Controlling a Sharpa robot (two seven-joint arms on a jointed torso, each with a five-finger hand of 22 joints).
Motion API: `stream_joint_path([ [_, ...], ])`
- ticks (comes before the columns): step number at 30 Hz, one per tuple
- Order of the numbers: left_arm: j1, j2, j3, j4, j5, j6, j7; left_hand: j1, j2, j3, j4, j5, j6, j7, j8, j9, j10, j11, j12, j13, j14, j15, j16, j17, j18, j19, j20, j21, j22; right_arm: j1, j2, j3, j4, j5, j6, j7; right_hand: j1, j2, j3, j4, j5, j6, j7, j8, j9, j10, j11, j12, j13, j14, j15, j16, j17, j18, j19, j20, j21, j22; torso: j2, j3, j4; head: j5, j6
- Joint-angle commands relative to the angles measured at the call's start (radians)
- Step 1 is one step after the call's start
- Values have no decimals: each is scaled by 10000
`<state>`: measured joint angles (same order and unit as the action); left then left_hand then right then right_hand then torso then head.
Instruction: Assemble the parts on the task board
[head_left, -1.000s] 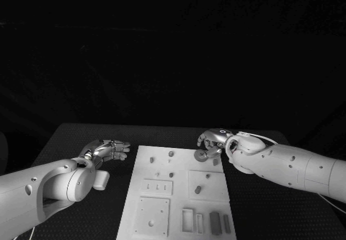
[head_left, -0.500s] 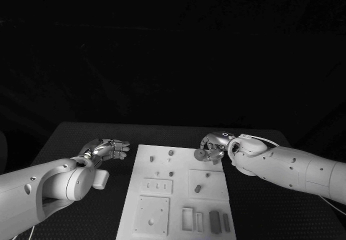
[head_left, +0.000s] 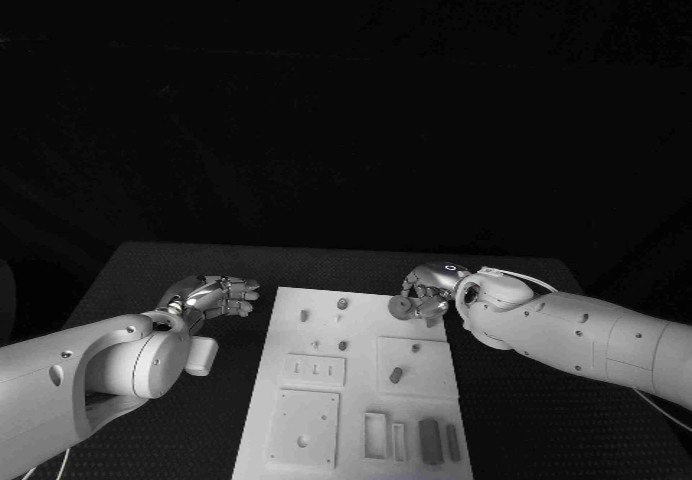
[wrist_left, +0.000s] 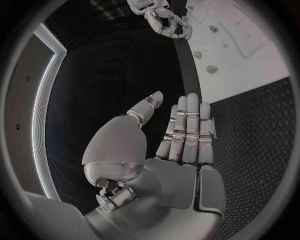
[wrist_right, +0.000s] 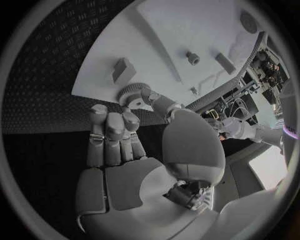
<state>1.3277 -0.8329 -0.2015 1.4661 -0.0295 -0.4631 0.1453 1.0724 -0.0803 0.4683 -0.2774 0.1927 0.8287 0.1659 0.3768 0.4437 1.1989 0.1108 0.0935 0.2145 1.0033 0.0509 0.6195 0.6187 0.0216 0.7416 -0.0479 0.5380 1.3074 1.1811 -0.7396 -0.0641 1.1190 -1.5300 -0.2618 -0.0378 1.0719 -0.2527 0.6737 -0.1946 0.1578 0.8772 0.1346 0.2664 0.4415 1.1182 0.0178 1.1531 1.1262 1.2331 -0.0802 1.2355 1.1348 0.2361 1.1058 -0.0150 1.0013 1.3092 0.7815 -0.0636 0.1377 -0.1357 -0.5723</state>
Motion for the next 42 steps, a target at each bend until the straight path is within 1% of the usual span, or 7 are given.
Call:
stream_joint_path([
  [1,11,21,6,12,-24,161,67,-46,-7,45,-23,47,-48,-31,-50,14,-61,16,-67,14,-48,9,61,-12,-5,-95,2,42,181,-35,30,-10,-36,140,183,138,18,16,100,25,-76,80,-1,16,-11,-255,42,63,-28,59,-47,45,-12,257,55,-127,67,163,8,4,-3,37,-14],
  [8,11,15,6,27,-24,156,66,-44,1,47,-21,48,-47,-30,-51,16,-60,17,-70,17,-47,9,63,-13,-4,-94,1,43,181,-58,110,-10,-28,187,159,175,-97,62,168,150,-61,123,-24,48,-9,-175,19,208,-88,131,-69,127,-12,257,134,-163,173,166,4,2,-30,100,-73],
  [14,11,22,6,12,-24,157,58,-44,3,47,-19,49,-47,-28,-53,19,-58,18,-73,20,-47,9,64,-14,-4,-94,1,45,181,-59,117,-10,-51,283,178,173,-261,53,119,237,36,174,-33,84,1,-131,10,317,-142,179,-81,174,-23,257,178,-203,250,159,0,-8,-10,73,-104],
  [22,11,39,6,3,-24,179,51,-45,1,46,-19,49,-47,-26,-55,22,-58,19,-78,24,-48,9,66,-16,-4,-95,1,46,181,-70,214,-10,-137,100,156,136,-394,52,-87,178,236,245,-14,138,24,-143,26,403,-214,191,-67,203,-38,257,173,-249,302,146,3,-14,-24,73,-104],
  [32,11,29,6,16,-24,187,33,-47,-1,45,-19,48,-48,-21,-59,26,-60,21,-86,28,-49,9,68,-19,-4,-95,1,48,181,-137,305,-12,-91,-342,-48,12,-592,-97,-379,114,86,218,38,126,17,-215,75,455,-304,162,-23,204,-62,257,136,-252,327,129,-7,-11,-20,74,-134],
  [35,11,30,6,10,-24,184,31,-47,-3,44,-19,48,-49,-19,-61,27,-62,23,-89,28,-50,9,69,-19,-4,-96,1,48,181,-159,330,-12,-106,-493,-71,-41,-600,-65,-460,81,50,254,45,147,25,-225,84,478,-327,162,-11,210,-68,257,130,-261,333,123,-7,-8,-14,76,-128],
  [42,11,12,5,14,-24,188,24,-45,-5,45,-20,48,-51,-17,-64,29,-65,26,-95,31,-51,9,69,-21,-3,-96,1,49,181,-198,306,-14,-155,-734,-106,-80,-195,13,-138,51,-536,468,-30,249,61,-208,11,558,-454,194,-75,221,-110,257,149,-293,335,78,-5,-12,-20,63,-151],
])
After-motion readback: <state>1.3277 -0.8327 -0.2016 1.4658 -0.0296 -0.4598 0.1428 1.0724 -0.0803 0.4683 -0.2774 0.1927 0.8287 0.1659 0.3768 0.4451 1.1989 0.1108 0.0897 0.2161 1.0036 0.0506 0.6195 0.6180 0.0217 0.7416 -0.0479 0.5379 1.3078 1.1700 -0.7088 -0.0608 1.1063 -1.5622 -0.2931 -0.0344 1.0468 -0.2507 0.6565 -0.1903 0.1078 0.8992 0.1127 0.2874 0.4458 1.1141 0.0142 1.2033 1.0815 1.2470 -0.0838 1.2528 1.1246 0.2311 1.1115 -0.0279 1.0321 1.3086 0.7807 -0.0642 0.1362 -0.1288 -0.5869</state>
